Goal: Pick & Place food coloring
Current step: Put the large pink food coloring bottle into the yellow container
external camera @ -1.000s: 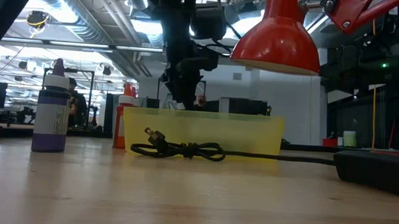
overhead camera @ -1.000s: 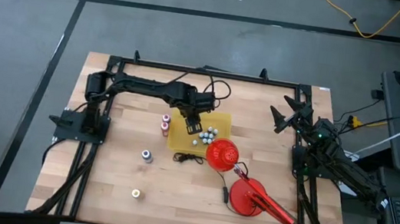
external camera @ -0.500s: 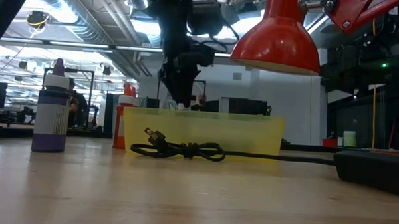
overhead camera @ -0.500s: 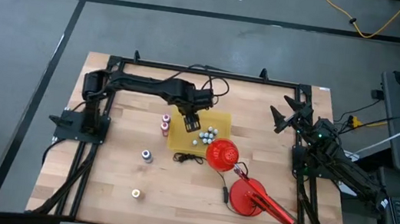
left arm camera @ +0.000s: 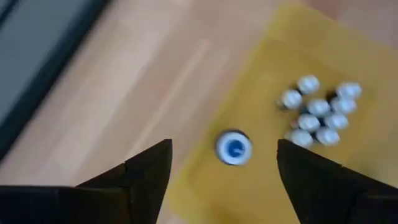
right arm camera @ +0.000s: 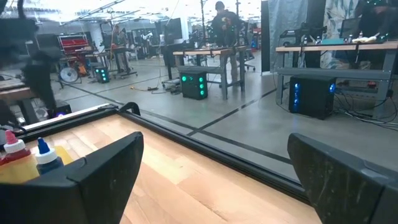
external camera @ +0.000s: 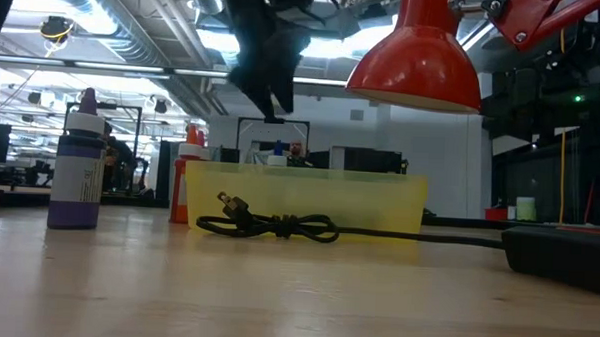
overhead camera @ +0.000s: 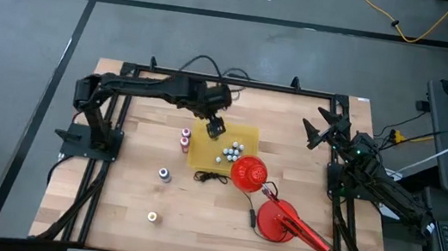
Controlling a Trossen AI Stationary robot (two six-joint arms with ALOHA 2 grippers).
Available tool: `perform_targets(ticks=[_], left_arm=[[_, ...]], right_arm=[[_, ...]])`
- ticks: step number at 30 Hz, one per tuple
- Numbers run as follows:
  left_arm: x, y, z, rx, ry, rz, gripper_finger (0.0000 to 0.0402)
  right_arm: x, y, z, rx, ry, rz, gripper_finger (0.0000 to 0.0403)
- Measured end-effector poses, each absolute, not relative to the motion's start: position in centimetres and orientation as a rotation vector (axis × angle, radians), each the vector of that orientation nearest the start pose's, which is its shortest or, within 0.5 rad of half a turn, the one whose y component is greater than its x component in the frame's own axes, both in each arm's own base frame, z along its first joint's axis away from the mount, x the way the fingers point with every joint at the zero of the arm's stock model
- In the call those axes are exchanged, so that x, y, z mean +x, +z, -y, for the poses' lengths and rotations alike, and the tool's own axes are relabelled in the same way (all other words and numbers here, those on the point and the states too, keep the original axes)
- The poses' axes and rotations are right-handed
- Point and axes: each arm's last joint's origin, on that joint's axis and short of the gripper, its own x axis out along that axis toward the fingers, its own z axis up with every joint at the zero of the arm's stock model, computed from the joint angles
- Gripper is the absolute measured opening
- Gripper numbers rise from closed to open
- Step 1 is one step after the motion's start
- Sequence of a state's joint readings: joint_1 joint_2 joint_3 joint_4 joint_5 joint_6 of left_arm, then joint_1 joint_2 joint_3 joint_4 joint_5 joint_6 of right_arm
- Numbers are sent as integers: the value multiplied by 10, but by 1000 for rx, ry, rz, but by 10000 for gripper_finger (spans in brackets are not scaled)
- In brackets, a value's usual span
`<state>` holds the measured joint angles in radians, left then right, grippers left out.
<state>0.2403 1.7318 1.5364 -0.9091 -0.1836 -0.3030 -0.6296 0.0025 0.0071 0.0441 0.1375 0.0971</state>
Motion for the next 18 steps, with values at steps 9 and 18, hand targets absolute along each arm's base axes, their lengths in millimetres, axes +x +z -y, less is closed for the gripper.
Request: perform_targets(ticks=[9, 18], left_arm=[[295, 327, -94, -413, 925, -972, 280], [266, 336, -83, -599, 1164, -965, 279]], right_arm=[[76, 170, 60, 80, -764, 86, 398], [76, 170, 60, 80, -764, 86, 398]])
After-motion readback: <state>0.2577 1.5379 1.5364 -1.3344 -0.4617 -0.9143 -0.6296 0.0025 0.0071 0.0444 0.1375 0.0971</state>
